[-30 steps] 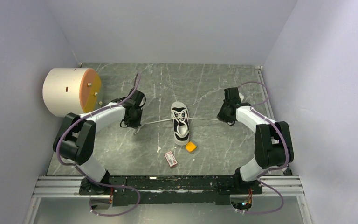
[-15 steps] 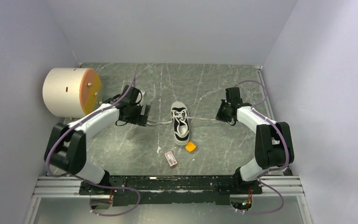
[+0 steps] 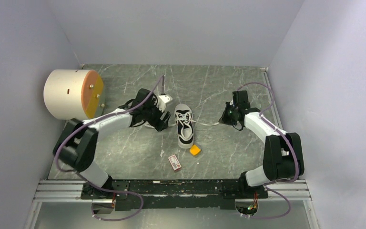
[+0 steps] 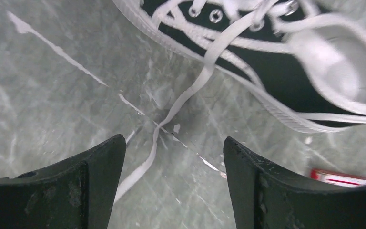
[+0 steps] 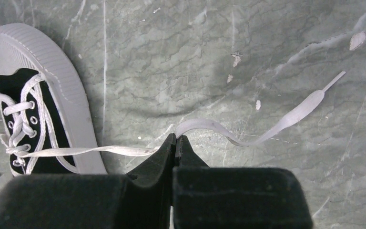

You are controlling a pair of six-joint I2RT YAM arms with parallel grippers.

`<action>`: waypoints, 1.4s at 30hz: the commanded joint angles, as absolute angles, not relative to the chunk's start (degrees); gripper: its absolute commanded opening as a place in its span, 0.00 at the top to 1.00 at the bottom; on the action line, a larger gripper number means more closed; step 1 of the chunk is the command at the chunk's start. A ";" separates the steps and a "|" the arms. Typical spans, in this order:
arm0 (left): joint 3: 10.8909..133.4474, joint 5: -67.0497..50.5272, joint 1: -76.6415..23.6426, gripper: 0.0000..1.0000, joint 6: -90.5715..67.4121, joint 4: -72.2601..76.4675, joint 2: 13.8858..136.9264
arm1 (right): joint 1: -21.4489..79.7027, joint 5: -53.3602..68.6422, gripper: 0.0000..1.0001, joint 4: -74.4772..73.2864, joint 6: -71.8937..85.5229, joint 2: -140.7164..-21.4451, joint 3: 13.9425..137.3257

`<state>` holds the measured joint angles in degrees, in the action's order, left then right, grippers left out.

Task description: Tie the shoes

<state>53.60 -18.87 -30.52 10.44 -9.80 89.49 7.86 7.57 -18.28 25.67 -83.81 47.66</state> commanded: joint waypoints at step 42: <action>53.31 -17.46 -35.68 0.95 8.63 -0.61 95.05 | 6.76 -1.35 0.34 -39.54 38.48 -83.58 54.46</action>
<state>53.39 -16.93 -35.46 10.00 -1.10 95.72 7.73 6.44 -36.03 33.58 -83.59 50.48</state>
